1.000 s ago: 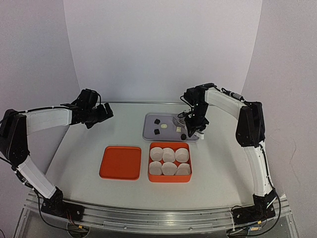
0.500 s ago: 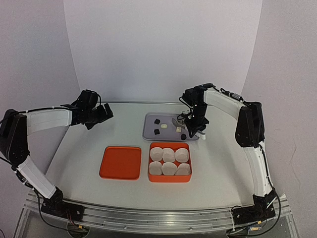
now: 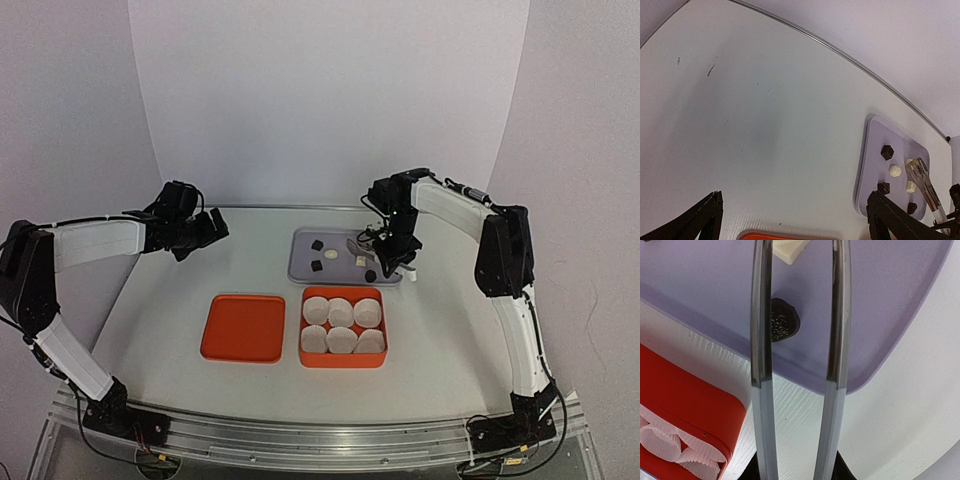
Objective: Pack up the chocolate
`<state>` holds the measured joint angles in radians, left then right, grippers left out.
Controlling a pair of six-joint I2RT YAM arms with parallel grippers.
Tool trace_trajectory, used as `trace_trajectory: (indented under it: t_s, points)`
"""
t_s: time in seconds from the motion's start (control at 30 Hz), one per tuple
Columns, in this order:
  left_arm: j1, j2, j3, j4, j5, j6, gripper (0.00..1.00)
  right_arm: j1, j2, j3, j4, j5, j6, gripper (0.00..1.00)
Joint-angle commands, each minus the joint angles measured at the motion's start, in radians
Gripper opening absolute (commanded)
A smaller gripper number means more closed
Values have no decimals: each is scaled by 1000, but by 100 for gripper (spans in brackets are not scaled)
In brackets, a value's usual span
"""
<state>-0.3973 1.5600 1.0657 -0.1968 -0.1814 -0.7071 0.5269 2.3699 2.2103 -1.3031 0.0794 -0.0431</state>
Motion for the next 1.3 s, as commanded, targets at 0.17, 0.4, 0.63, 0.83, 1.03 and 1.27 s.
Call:
trace_trajectory:
  t_s: [0.17,0.4,0.63,0.83,1.03,1.27]
  points:
    - [6,-28,-13,47,15,-6,100,12,-115,-34,50,10,-4,0]
    - [6,-35,-24,54,18,-14,100,14,-214,-137,110,10,14,0]
    - [6,-26,-22,70,34,-15,100,15,-321,-273,196,4,24,0]
    - [6,-20,-25,83,45,-17,100,34,-427,-381,194,15,44,0]
    - [6,-4,-26,96,59,-15,100,116,-635,-546,167,7,131,0]
    - [6,13,-21,114,70,-4,100,232,-781,-652,41,-19,246,0]
